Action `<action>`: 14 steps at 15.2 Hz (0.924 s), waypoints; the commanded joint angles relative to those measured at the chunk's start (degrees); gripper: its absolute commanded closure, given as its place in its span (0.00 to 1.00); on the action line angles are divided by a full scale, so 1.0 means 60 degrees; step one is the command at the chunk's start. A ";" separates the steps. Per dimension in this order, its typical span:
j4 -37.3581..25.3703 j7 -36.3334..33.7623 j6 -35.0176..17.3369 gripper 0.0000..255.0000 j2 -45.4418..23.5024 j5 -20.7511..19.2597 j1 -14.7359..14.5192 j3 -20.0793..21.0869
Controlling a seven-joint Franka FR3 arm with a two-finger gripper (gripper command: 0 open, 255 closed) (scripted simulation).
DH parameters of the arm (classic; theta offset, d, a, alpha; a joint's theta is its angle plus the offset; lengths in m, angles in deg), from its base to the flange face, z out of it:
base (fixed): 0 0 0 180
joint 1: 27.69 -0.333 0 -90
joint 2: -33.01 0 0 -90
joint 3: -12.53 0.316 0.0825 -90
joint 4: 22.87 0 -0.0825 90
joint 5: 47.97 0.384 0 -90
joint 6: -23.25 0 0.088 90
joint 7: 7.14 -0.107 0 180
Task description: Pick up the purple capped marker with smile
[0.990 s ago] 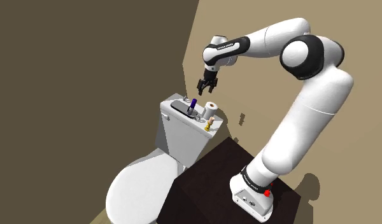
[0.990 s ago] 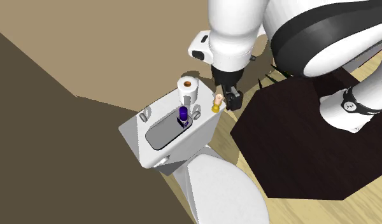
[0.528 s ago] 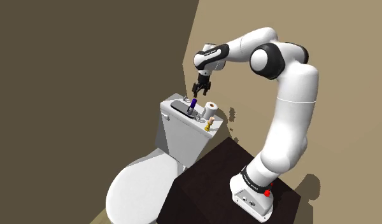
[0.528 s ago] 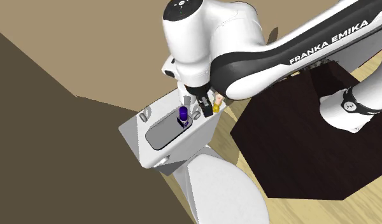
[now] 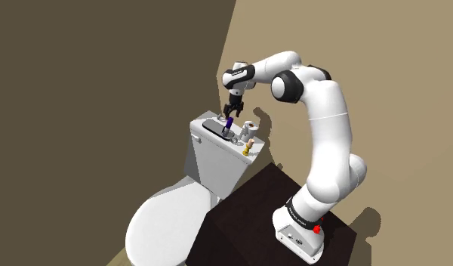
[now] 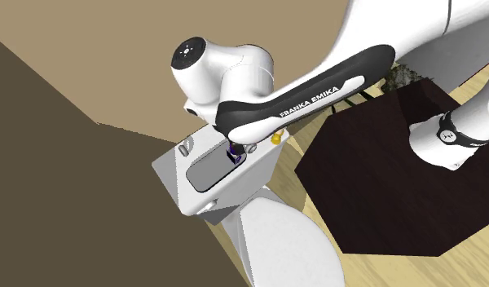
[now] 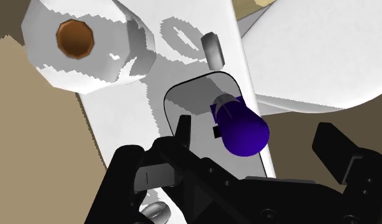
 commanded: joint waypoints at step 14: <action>-0.0586 0.0020 -0.0431 1.00 -0.1058 0.0141 0.0156 0.0151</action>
